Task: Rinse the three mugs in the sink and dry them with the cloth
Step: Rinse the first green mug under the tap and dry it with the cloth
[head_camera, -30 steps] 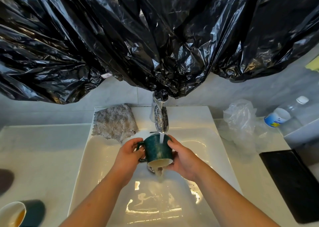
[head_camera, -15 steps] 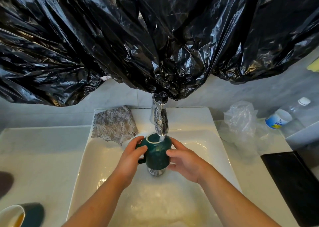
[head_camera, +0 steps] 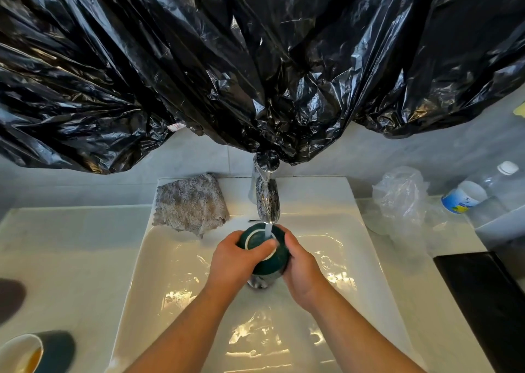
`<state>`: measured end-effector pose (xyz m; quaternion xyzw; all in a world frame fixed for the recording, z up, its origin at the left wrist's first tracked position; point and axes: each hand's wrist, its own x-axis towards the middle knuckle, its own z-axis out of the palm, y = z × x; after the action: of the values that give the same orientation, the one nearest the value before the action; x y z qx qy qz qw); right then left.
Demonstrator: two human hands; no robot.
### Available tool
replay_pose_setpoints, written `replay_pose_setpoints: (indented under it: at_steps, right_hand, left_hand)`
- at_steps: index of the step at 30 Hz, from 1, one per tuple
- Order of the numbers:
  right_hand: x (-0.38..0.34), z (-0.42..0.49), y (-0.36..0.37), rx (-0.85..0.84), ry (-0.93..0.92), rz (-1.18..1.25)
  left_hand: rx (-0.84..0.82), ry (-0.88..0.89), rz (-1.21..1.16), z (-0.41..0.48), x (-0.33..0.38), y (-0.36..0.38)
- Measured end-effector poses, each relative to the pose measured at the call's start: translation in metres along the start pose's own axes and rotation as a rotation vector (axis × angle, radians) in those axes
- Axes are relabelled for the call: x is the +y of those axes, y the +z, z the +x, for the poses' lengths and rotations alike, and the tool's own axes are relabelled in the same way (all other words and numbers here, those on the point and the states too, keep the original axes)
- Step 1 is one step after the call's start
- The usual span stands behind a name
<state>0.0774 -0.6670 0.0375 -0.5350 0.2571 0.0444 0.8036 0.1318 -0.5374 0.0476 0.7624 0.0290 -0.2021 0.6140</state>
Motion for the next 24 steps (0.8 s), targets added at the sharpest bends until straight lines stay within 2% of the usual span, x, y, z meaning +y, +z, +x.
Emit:
replay_pose_setpoints:
  at_steps: [5, 12, 16, 21, 24]
  right_hand:
    - [0.005, 0.002, 0.001, -0.020, -0.023, -0.045]
    - [0.003, 0.002, -0.007, 0.001, -0.004, -0.051]
    - [0.003, -0.001, -0.005, -0.011, -0.016, -0.076]
    - [-0.003, -0.003, -0.005, 0.011, -0.012, -0.129]
    - [-0.011, -0.006, -0.004, -0.049, -0.004, -0.214]
  left_hand:
    - [0.082, 0.029, 0.087, 0.007, -0.004, 0.001]
    - [-0.106, 0.008, 0.108, 0.006, -0.003, -0.003]
    - [0.034, 0.004, 0.131, 0.010, 0.002, 0.007]
    - [-0.029, 0.108, 0.245, 0.010, 0.001, 0.002]
    - [0.002, 0.187, 0.344, 0.012, -0.003, -0.008]
